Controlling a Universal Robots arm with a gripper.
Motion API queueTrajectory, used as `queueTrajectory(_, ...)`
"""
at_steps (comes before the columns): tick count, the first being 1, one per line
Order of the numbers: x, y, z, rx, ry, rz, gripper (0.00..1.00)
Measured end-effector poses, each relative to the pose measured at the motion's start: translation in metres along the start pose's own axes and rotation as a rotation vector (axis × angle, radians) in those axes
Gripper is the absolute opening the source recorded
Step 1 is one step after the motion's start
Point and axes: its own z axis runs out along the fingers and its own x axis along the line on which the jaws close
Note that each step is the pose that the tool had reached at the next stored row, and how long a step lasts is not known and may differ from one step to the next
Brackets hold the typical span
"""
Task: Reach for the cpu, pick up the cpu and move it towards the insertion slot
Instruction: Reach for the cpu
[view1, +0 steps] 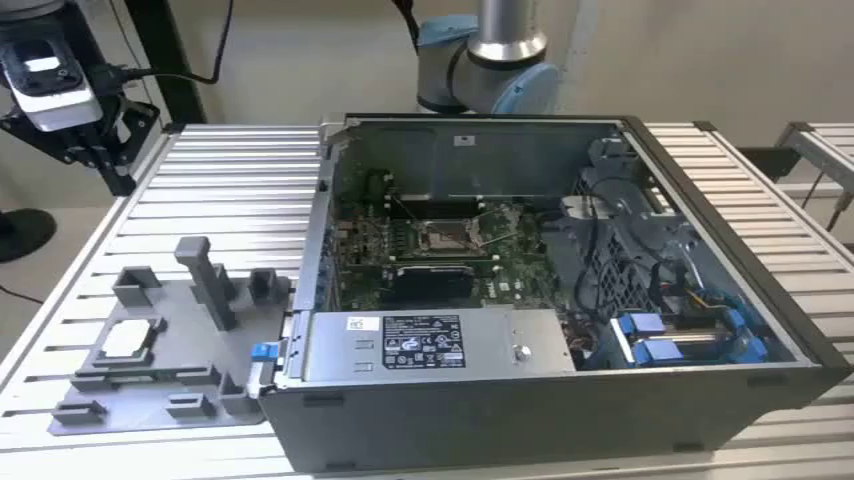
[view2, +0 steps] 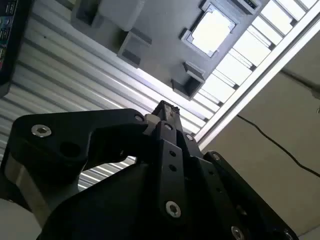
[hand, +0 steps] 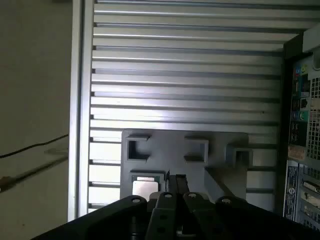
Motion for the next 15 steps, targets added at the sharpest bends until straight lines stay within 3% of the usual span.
queueTrajectory(15, 0.0018, -0.0012, 0.0001, 0.0, 0.0001, 0.0, 0.0)
